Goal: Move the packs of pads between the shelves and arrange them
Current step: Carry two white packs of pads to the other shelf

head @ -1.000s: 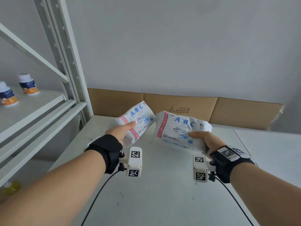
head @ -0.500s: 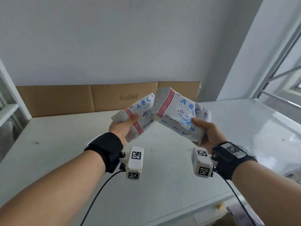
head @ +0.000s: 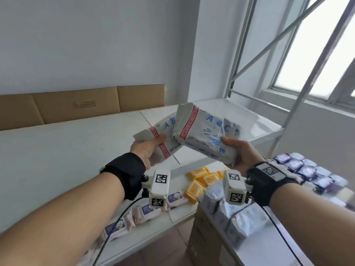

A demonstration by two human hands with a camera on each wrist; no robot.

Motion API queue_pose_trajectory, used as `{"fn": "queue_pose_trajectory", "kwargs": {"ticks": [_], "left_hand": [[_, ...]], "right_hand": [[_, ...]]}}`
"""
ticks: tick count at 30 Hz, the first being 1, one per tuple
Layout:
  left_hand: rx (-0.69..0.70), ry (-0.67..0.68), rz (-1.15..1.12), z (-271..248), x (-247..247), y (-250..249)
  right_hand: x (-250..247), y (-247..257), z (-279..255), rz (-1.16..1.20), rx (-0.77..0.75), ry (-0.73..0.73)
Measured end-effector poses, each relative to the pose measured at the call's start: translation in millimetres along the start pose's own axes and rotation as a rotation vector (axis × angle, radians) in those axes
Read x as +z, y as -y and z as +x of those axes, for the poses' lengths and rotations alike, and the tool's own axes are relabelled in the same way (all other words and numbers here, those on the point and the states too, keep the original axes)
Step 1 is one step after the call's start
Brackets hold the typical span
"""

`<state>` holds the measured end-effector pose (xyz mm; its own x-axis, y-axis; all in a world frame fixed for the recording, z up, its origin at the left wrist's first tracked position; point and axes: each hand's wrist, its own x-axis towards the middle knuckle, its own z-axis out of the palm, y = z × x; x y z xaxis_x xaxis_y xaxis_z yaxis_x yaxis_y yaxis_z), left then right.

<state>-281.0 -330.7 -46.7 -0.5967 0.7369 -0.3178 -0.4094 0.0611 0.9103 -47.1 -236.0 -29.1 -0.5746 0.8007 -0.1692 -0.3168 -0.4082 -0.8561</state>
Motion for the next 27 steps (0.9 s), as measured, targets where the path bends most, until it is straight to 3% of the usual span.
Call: {"fn": "queue_pose_trajectory", "kwargs": {"ticks": [5, 10, 19, 27], "left_hand": [[-0.129, 0.121, -0.037, -45.4, 86.5, 43.3], [-0.175, 0.153, 0.018, -62.7, 163.6, 73.6], [-0.2, 0.22, 0.139, -21.6, 269.1, 117.2], [-0.32, 0.401, 0.242, 8.3, 356.4, 145.1]], "right_hand": [[-82.1, 32.1, -60.7, -0.024, -0.023, -0.092], [-153.6, 62.7, -87.7, -0.015, -0.022, -0.153], [-269.3, 97.6, -71.5, -0.034, -0.045, -0.233], [-353.4, 149.7, -49.0, -0.06, -0.009, -0.268]]}}
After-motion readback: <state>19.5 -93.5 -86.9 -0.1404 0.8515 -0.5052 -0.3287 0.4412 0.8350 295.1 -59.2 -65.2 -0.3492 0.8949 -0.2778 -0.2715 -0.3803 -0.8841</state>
